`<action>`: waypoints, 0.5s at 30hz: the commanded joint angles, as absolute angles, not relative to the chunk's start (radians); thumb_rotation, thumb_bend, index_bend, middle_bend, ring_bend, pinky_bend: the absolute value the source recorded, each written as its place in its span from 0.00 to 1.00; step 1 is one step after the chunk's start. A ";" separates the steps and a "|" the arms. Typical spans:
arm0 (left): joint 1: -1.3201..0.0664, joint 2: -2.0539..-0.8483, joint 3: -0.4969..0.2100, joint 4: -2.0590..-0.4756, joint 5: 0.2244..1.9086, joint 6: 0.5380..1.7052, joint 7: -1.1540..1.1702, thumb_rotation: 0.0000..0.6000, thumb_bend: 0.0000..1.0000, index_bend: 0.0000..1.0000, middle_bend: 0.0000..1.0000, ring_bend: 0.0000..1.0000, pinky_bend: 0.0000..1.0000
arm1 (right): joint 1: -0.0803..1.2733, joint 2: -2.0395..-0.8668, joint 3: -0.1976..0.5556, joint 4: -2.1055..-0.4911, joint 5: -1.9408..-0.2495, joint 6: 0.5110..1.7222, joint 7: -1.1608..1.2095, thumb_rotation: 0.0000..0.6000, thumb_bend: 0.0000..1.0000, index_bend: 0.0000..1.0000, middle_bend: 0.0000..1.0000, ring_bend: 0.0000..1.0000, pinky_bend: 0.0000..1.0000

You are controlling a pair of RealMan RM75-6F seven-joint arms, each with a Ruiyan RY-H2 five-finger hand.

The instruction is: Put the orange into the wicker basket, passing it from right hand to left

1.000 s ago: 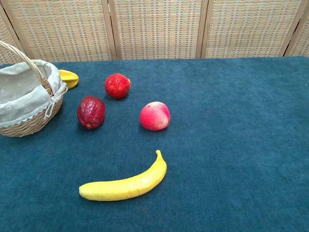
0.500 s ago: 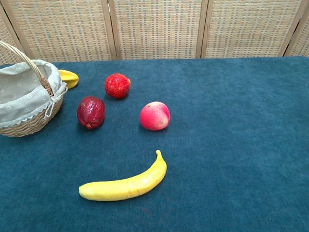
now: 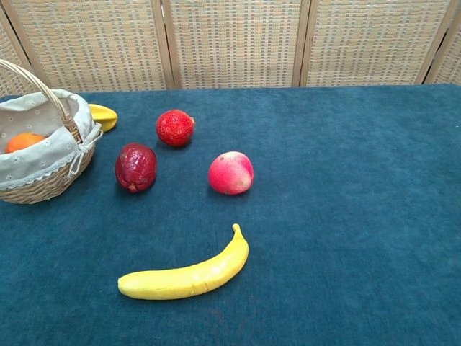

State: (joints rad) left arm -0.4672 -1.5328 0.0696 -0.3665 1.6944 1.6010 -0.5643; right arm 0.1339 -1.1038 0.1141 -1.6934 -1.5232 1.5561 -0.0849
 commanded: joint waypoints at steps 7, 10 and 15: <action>-0.387 -1.467 0.000 -0.395 1.622 1.776 -0.688 1.00 0.00 0.24 0.15 0.15 0.26 | 0.124 -1.096 0.116 -1.703 -1.533 1.571 -0.068 1.00 0.00 0.00 0.00 0.00 0.00; -0.345 -1.382 -0.008 -0.525 1.589 1.741 -0.694 1.00 0.00 0.12 0.04 0.05 0.12 | 0.118 -1.088 0.116 -1.707 -1.537 1.579 -0.055 1.00 0.00 0.00 0.00 0.00 0.00; -0.282 -1.195 -0.007 -0.925 1.525 1.657 -0.507 1.00 0.00 0.00 0.00 0.00 0.00 | 0.111 -1.082 0.118 -1.718 -1.538 1.589 -0.053 1.00 0.00 0.00 0.00 0.00 0.00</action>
